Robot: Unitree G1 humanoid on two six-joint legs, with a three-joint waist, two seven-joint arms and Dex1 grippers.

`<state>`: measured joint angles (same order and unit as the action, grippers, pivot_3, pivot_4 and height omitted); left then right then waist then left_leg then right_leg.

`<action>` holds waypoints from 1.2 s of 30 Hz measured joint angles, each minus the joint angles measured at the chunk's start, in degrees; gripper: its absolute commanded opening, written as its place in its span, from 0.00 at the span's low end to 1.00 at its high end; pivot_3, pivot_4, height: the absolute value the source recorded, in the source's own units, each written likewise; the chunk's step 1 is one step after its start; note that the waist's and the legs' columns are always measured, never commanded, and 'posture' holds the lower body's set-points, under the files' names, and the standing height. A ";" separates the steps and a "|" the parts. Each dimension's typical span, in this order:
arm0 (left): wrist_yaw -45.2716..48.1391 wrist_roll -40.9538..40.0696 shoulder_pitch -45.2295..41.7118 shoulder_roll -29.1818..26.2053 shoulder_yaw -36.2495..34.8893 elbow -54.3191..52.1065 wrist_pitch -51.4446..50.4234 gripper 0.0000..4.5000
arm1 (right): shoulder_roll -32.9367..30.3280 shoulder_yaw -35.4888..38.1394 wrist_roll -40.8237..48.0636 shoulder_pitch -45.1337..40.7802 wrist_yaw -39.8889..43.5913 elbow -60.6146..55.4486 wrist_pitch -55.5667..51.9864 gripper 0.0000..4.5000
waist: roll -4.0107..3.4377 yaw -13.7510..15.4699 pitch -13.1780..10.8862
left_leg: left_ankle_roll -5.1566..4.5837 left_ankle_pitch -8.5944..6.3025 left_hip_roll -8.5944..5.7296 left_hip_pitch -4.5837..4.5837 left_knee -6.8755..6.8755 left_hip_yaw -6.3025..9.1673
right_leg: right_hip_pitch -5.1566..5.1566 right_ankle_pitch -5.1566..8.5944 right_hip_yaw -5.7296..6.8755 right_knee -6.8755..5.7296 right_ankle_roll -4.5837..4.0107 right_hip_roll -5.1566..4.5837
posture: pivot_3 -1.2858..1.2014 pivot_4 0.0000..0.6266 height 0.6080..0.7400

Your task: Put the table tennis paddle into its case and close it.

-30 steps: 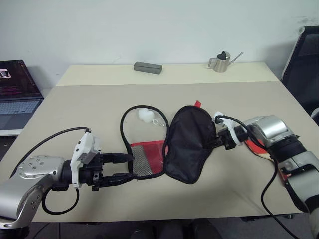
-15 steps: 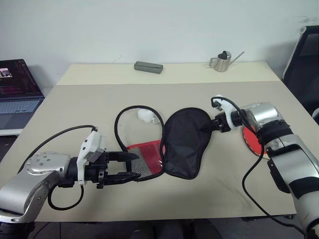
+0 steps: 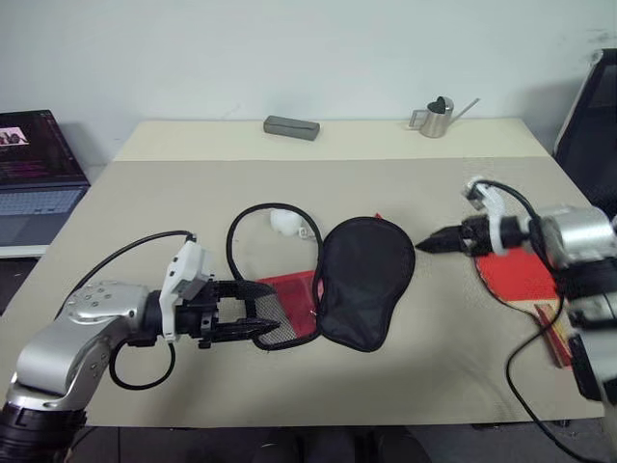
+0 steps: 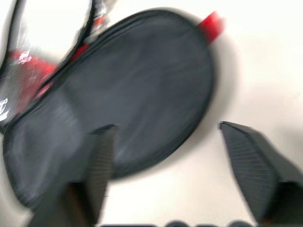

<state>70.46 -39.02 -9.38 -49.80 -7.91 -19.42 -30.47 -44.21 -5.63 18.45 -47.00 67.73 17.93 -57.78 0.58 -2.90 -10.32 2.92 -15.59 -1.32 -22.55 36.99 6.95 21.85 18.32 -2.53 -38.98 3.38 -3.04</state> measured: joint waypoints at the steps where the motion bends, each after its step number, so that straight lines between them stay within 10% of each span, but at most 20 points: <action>1: -0.02 0.02 -0.57 0.20 0.24 0.10 0.08 0.66 | -0.58 1.64 1.54 3.03 -0.81 -5.46 -2.24 0.99 | 0.00 -0.10 0.00 | 0.00 0.00 0.01 0.00 0.00 -0.01 | 0.00 0.00 -0.01 0.00 0.00 0.00 | 0.52 0.24 1.00; 15: 0.35 1.40 -3.33 1.78 2.62 3.65 1.18 0.66 | 15.65 12.64 7.64 21.10 -27.95 -30.70 -14.50 0.99 | 0.01 -0.11 0.00 | 0.01 0.02 -0.06 0.02 0.04 0.04 | -0.05 -0.01 0.02 -0.06 0.00 0.02 | 0.52 0.24 1.00; 36: 0.12 1.44 -2.47 1.77 2.56 3.93 1.32 0.66 | 15.93 11.82 19.23 24.05 -31.04 -35.29 -23.67 0.99 | 0.01 -0.24 0.00 | 0.00 0.02 -0.03 0.06 0.04 0.02 | -0.07 -0.01 0.01 -0.08 0.00 0.05 | 0.52 0.24 1.00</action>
<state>70.58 -37.58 -11.85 -48.03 -5.35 -15.49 -29.15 -28.28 6.18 37.67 -22.96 36.69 -17.36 -81.45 0.59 -3.15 -10.32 2.92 -15.58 -1.35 -22.49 37.03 6.97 21.78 18.32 -2.52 -39.06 3.38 -2.99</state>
